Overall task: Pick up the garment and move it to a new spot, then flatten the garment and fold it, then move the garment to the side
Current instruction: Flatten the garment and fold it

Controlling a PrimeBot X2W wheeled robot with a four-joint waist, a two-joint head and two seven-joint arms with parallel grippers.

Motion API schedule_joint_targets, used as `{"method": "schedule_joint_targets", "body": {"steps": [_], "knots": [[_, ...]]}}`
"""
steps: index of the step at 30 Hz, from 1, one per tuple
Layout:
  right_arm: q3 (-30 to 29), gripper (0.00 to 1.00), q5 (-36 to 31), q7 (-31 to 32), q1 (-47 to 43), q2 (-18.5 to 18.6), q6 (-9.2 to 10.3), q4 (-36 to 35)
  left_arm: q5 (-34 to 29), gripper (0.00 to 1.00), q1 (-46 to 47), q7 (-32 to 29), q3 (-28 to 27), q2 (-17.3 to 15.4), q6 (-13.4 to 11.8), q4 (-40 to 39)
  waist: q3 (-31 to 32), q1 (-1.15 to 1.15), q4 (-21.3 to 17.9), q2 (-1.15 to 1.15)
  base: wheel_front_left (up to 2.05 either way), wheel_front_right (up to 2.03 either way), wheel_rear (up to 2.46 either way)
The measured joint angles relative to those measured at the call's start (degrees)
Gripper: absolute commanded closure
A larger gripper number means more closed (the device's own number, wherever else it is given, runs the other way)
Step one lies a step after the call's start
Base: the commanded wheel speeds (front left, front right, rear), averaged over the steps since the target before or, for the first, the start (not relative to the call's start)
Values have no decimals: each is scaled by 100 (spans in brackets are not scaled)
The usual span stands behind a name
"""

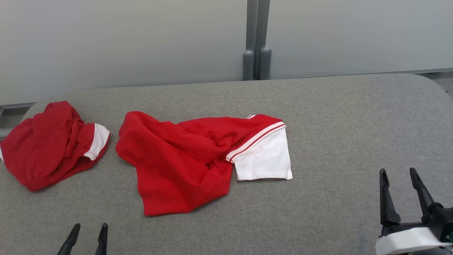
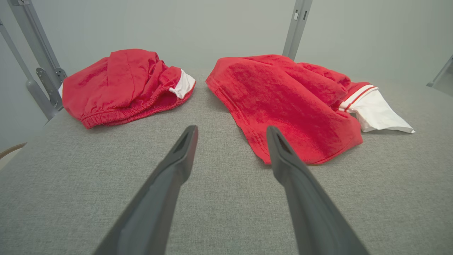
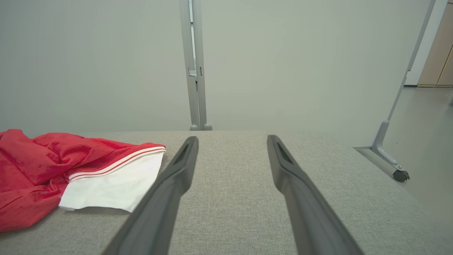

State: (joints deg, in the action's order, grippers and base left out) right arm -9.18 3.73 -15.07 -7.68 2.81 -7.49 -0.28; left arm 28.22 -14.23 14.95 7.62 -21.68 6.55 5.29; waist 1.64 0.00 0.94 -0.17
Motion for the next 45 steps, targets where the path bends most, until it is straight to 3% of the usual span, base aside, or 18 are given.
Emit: {"method": "schedule_joint_targets", "body": {"steps": [7,11,14,20,25,31,45], "knots": [[79,0,166,0,133,0,0,111,-48,0,36,-45,10,203,16,64,-9,0,14,0,0,0,0],[352,0,51,23,400,3,1,634,-70,0,281,-695,205,267,-208,-211,-39,0,50,0,0,0,0],[731,0,-93,493,784,31,0,920,-66,0,441,-1582,455,252,-316,-404,-85,0,74,0,0,0,0],[1389,0,-16,1685,1736,301,0,1076,-49,0,1050,-2980,622,371,-891,-1181,-323,0,124,0,0,0,0],[1761,0,268,2867,2334,499,0,1397,103,0,1485,-3899,781,499,-1122,-1151,-663,0,177,0,0,0,0],[2117,0,592,3507,2648,670,0,1833,120,0,1958,-4221,933,677,-1213,-664,-1044,0,260,0,0,0,0],[2350,0,949,3355,2948,511,0,2337,244,0,2211,-4210,973,781,-1201,99,-1479,0,372,0,0,0,0]]}}
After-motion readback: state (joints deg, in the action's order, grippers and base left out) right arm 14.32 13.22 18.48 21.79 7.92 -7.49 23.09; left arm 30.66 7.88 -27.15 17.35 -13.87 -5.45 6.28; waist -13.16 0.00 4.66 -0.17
